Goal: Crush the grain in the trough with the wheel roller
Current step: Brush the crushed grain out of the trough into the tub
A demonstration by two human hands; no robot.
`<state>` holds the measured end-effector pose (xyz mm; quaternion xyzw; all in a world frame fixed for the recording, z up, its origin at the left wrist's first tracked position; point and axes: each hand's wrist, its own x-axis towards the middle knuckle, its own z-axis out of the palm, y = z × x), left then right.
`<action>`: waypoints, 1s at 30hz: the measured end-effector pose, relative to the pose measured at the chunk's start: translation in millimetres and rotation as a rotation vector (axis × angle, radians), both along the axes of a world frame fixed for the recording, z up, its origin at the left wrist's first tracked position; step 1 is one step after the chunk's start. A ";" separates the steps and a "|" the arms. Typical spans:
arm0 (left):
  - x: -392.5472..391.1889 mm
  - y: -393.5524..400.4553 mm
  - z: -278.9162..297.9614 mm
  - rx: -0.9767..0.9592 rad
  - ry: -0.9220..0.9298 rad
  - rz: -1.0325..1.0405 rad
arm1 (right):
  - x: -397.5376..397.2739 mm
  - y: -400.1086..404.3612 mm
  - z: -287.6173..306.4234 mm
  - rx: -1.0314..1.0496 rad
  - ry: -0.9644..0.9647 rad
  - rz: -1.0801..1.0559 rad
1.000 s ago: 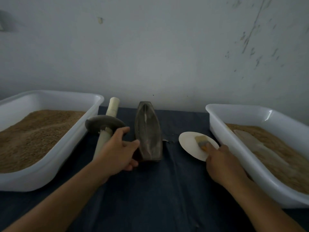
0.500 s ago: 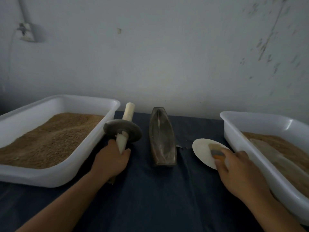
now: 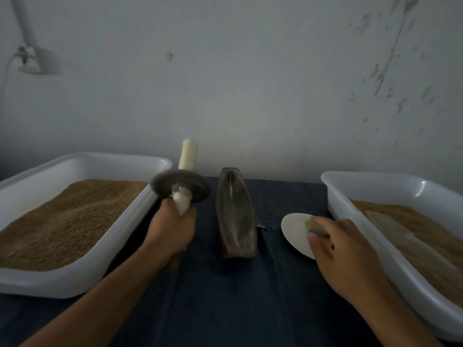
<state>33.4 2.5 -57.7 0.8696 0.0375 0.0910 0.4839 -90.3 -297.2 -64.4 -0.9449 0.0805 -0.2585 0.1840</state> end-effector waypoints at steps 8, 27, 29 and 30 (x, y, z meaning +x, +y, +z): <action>21.9 -3.7 58.3 0.447 -0.379 -0.195 | 52.0 34.3 54.2 0.600 -0.156 0.233; 74.1 -27.1 14.6 0.832 -0.490 -0.250 | 151.2 29.5 0.1 1.539 -0.119 0.120; 76.3 -28.0 12.6 0.830 -0.469 -0.255 | 152.1 29.2 -2.3 1.547 -0.114 0.116; 77.1 -28.0 11.4 0.822 -0.453 -0.255 | 152.1 29.4 -3.1 1.550 -0.111 0.113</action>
